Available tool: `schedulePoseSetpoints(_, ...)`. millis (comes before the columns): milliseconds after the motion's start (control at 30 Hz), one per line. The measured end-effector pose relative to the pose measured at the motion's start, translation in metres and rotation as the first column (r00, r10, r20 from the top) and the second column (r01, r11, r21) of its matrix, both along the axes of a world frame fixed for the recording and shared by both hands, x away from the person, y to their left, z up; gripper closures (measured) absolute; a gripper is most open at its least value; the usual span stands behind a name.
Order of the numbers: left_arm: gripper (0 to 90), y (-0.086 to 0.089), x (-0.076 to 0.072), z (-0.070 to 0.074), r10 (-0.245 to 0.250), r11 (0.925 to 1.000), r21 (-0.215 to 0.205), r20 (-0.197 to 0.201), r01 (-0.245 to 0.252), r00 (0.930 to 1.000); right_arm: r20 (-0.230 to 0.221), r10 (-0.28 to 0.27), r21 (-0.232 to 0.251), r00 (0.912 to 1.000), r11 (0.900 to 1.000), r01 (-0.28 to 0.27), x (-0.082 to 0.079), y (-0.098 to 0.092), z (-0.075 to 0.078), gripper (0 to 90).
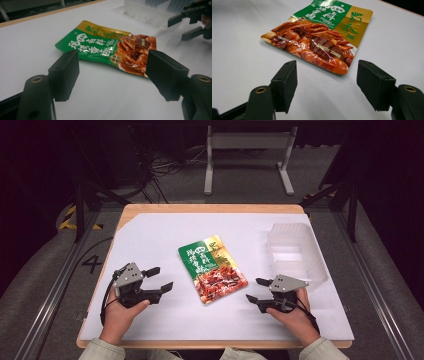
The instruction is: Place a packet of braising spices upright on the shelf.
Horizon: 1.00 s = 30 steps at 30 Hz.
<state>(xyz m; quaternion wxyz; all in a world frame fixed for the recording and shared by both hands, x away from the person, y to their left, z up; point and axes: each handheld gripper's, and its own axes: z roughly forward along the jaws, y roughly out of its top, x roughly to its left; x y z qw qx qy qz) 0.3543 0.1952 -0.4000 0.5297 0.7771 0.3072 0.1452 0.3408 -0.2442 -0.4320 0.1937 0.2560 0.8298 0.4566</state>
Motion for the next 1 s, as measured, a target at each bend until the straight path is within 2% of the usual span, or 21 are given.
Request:
schedulePoseSetpoints(167,26.2,-0.003,0.015,0.006,0.019,0.9998,-0.004,-0.04,-0.019,0.999,-0.001,0.001,-0.01,1.0,1.0,-0.001,0.002,0.0,-0.001,32.9)
schedulePoseSetpoints(267,25.4,-0.005,0.022,0.009,0.031,0.9995,0.007,-0.046,-0.031,0.9984,0.002,0.003,-0.018,1.0,1.0,-0.003,0.001,0.0,-0.001,32.7)
schedulePoseSetpoints(433,24.8,-0.007,0.032,0.012,0.039,0.9991,-0.015,-0.054,-0.04,0.9978,0.007,0.007,-0.017,1.0,1.0,-0.007,0.001,0.0,-0.001,31.9)
schedulePoseSetpoints(533,24.7,-0.009,0.043,0.013,0.05,0.9987,0.003,-0.066,-0.05,0.9966,0.022,0.003,-0.018,0.9997,1.0,-0.002,0.0,0.001,-0.001,31.4)
schedulePoseSetpoints(600,24.5,-0.01,0.046,0.013,0.054,0.9985,0.0,-0.069,-0.054,0.9961,0.029,0.003,-0.012,0.9996,1.0,-0.002,0.0,0.001,-0.002,31.6)
schedulePoseSetpoints(667,24.2,-0.01,0.052,0.013,0.06,0.9978,-0.026,-0.08,-0.062,0.995,0.033,0.004,-0.01,0.9994,1.0,-0.004,0.0,0.001,-0.002,32.2)
schedulePoseSetpoints(733,23.8,-0.012,0.06,0.011,0.073,0.996,-0.048,-0.053,-0.076,0.9959,0.036,0.017,0.003,0.9992,1.0,-0.018,0.0,0.001,-0.002,33.5)
schedulePoseSetpoints(767,23.7,-0.012,0.06,0.011,0.073,0.996,-0.048,-0.053,-0.076,0.9959,0.036,0.019,0.007,0.9992,1.0,-0.019,-0.001,0.002,-0.002,33.6)
schedulePoseSetpoints(800,23.7,-0.013,0.065,0.008,0.075,0.9956,-0.052,-0.033,-0.077,0.9966,0.036,0.021,0.009,0.9991,1.0,-0.021,-0.001,0.002,-0.002,33.9)
schedulePoseSetpoints(867,23.6,-0.014,0.068,0.007,0.079,0.9947,-0.062,-0.038,-0.081,0.9962,0.036,0.029,0.01,0.9989,1.0,-0.029,-0.002,0.003,-0.003,36.0)
schedulePoseSetpoints(933,23.5,-0.015,0.076,0.005,0.082,0.9949,-0.055,-0.052,-0.084,0.9953,0.036,0.034,0.007,0.9988,0.999,-0.035,-0.003,0.003,-0.003,37.2)
schedulePoseSetpoints(1000,23.3,-0.017,0.087,0.003,0.089,0.9943,-0.054,-0.063,-0.092,0.9941,0.049,0.059,-0.026,0.9971,0.998,-0.058,-0.005,0.005,-0.002,36.7)
